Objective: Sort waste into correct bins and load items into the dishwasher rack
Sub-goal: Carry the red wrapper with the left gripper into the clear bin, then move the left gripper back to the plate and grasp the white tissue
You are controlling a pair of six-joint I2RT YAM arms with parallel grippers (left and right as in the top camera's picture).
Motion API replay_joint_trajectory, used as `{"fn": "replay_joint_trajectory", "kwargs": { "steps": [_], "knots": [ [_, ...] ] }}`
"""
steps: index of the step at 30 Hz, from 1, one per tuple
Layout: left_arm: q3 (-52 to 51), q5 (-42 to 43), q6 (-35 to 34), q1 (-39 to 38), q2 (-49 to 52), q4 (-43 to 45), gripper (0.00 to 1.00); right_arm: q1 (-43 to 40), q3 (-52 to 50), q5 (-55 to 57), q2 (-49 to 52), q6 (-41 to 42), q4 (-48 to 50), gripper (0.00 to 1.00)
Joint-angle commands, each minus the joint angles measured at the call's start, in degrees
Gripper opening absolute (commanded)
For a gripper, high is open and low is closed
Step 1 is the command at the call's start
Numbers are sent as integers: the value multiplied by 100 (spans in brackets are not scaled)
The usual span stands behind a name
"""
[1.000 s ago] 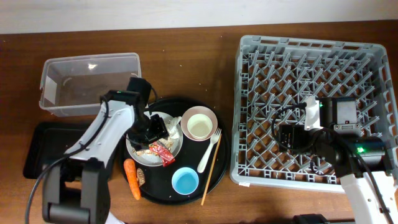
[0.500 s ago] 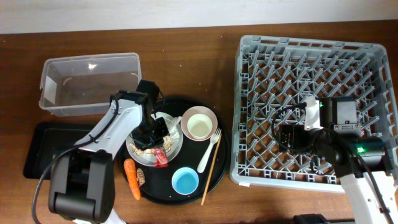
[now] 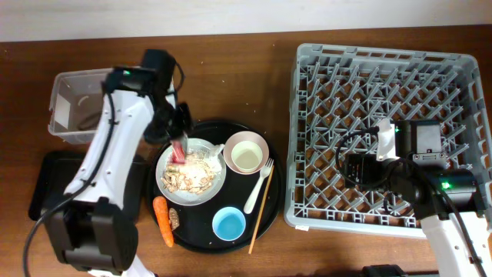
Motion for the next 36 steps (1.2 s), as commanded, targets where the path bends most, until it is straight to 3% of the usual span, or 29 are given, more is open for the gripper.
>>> {"fn": "replay_joint_trajectory", "kwargs": {
  "steps": [1, 8, 9, 11, 13, 16, 19, 21, 27, 36],
  "knots": [
    [435, -879, 170, 332, -13, 507, 1, -46, 129, -7, -4, 44, 0, 99],
    [422, -1292, 170, 772, 422, 1718, 2, -46, 129, -7, -4, 44, 0, 98],
    [422, -1292, 170, 789, 511, 1794, 8, -46, 129, -7, -4, 42, -2, 98],
    [422, -1285, 173, 793, 627, 1862, 49, -46, 129, -9, -4, 42, -13, 98],
    [424, -1290, 175, 793, 632, 1906, 56, -46, 129, -9, -4, 42, -26, 98],
    [557, -1161, 326, 787, 520, 1858, 58, -46, 129, -9, -4, 42, -26, 98],
    [584, -352, 334, 660, 313, 1438, 56, -46, 129, -7, -4, 42, -26, 98],
    [584, 127, 632, 479, 260, 1014, 56, -46, 129, -7, 0, 42, -24, 98],
    [284, 168, 1703, -422, 267, -109, 55, -44, 129, -7, 22, 42, -26, 98],
    [-1257, 4, 1775, -964, 267, 866, 54, -46, 129, -7, 42, 42, -24, 98]
  ]
}}
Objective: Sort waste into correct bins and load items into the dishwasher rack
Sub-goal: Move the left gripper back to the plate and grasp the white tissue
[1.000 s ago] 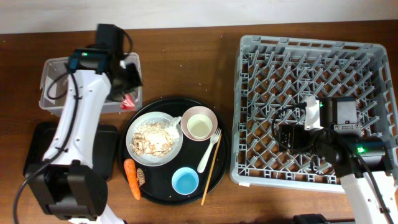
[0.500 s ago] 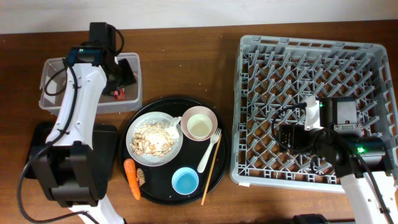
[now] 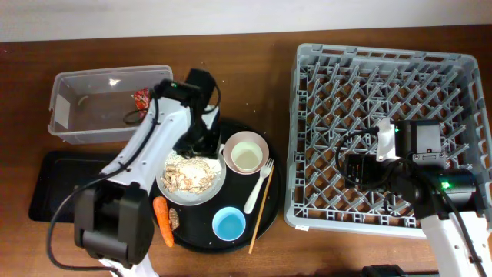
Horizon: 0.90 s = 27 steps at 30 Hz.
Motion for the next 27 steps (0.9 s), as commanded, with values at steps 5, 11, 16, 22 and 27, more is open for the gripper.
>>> {"fn": "replay_joint_trajectory", "kwargs": {
  "steps": [5, 11, 16, 22, 27],
  "knots": [
    [-944, 164, 157, 0, -129, 1080, 54, -46, 127, -9, 31, 48, -2, 98],
    [-1261, 199, 153, 0, -129, 1408, 49, -46, 127, -7, 31, 48, -2, 98],
    [-1386, 197, 153, 0, -129, 1720, 34, -46, 127, -9, 31, 48, -2, 98],
    [-1384, 195, 153, 2, -131, 1727, 34, -46, 127, -9, 31, 46, -2, 98],
    [-1152, 166, 155, 7, -133, 1482, 34, -46, 127, -7, 31, 46, 0, 98]
  ]
}}
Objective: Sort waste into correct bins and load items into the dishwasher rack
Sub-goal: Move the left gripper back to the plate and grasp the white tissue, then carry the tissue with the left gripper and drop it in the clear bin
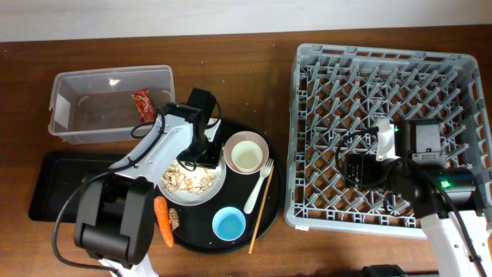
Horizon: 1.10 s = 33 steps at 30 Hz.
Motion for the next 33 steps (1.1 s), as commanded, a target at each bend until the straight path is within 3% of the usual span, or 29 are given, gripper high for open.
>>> {"fn": "replay_joint_trajectory", "kwargs": {
  "steps": [1, 7, 31, 33],
  "knots": [
    [306, 13, 50, 9, -127, -179, 34, -46, 127, -7, 9, 42, -2, 98],
    [750, 20, 48, 2, -127, -310, 34, -46, 127, -7, 9, 44, -2, 98],
    [590, -415, 46, -245, 79, -675, 34, -46, 127, -9, 9, 44, -33, 98],
    [590, -413, 46, -245, 131, -678, 26, -46, 127, -9, 9, 44, -33, 98]
  ]
}}
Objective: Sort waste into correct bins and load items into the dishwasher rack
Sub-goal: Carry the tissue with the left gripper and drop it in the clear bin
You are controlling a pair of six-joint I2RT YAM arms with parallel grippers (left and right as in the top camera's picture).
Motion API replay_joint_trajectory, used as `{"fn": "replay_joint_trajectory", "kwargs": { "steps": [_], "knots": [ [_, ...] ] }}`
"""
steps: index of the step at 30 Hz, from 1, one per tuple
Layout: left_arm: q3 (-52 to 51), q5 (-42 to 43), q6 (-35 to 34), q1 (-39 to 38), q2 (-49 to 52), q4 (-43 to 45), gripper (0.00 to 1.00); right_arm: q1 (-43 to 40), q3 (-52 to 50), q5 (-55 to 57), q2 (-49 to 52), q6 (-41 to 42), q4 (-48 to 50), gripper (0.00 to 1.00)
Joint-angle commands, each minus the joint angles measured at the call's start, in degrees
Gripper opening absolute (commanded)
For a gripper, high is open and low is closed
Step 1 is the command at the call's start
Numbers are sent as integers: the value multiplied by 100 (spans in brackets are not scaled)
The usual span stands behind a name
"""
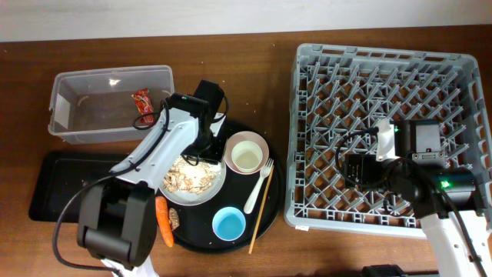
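Observation:
My left gripper (201, 149) hangs over the far edge of the white plate (174, 192), which holds pale food scraps (192, 175). The arm covers its fingers, so its state is unclear. A red wrapper (142, 104) lies in the clear plastic bin (77, 123). On the round black tray (273, 219) are a beige bowl (246, 152), a blue cup (229, 224), a white fork (260, 186), a chopstick (260, 214) and a carrot (163, 221). My right gripper (347, 166) rests over the grey dishwasher rack (384, 77); its fingers are not discernible.
A flat black bin (54, 188) lies at the front left, below the clear bin. A small brown scrap (175, 218) sits beside the carrot. The rack fills the right half of the brown table (261, 46).
My left arm has shifted slightly away from the plate's middle toward its far edge. The right arm, the wrapper and the tray items are unchanged.
First my left gripper held the red wrapper above the plate. At 2.0 s ago the wrapper lay in the clear bin and the gripper was back near the plate. Then it was low over the food scraps, and now it is at the plate's far edge.

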Motion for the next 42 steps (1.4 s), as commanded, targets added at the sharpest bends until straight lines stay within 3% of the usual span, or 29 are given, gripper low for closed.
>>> {"fn": "replay_joint_trajectory", "kwargs": {
  "steps": [1, 13, 17, 21, 24, 31, 35, 42],
  "knots": [
    [-55, -81, 46, -7, 131, 15, 19, -46, 127, -9, 9, 46, -4, 98],
    [-66, -76, 46, -13, 337, 118, 18, -46, 127, -9, 9, 46, -4, 98],
    [-66, -42, 48, -44, 474, 72, 7, -46, 127, -7, 9, 44, -4, 98],
    [15, -50, 48, -42, 472, 66, 5, -46, 127, -9, 9, 44, -4, 98],
    [258, -170, 48, -44, 472, -164, 0, -46, 127, -7, 9, 46, -4, 99],
    [1453, -833, 48, -2, 472, -1283, 0, -46, 127, -9, 9, 44, -4, 98],
    [2330, -1082, 46, 275, 472, -1749, 1, -46, 127, -9, 9, 44, -4, 98],
    [2621, -1088, 22, 1364, 474, -1357, 0, -46, 127, -7, 9, 44, -7, 98]
  ]
}}
